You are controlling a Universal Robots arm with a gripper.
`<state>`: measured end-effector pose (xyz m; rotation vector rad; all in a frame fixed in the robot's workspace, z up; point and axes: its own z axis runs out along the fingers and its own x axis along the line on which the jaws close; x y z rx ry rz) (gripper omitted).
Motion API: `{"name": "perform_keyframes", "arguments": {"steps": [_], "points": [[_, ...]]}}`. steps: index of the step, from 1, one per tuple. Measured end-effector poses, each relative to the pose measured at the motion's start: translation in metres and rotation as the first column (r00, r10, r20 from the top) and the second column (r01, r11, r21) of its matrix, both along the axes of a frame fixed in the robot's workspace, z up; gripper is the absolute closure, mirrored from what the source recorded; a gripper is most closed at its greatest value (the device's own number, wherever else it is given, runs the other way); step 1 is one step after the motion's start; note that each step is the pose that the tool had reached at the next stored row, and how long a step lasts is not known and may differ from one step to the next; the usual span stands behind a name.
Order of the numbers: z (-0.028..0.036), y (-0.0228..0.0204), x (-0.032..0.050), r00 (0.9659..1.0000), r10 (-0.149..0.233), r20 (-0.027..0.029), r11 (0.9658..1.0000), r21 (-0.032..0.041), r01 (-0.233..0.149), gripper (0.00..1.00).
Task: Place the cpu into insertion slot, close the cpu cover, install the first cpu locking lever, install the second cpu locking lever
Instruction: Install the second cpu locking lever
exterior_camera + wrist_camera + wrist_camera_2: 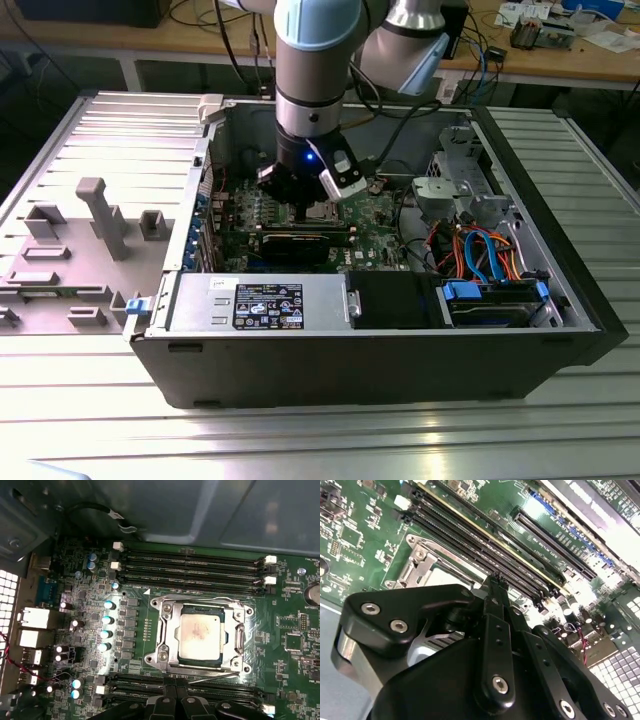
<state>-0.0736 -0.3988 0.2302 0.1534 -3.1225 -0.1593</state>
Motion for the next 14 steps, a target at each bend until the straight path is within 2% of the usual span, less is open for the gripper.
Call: {"name": "perform_keyframes", "arguments": {"steps": [8, 10, 13, 14], "points": [[-0.0034, -0.0038, -0.0107, 1.0000, 0.001, 0.0000, 0.9999, 0.0158, -0.001, 0.89], [-0.0084, -0.0043, -0.0134, 1.0000, 0.006, -0.0001, 0.9998, 0.0206, -0.006, 0.89], [-0.0153, -0.0043, -0.0191, 0.9998, 0.018, -0.0006, 0.9995, 0.0242, -0.018, 0.89], [-0.0167, -0.0044, -0.0193, 0.9998, 0.019, -0.0006, 0.9994, 0.0283, -0.019, 0.89]]}}
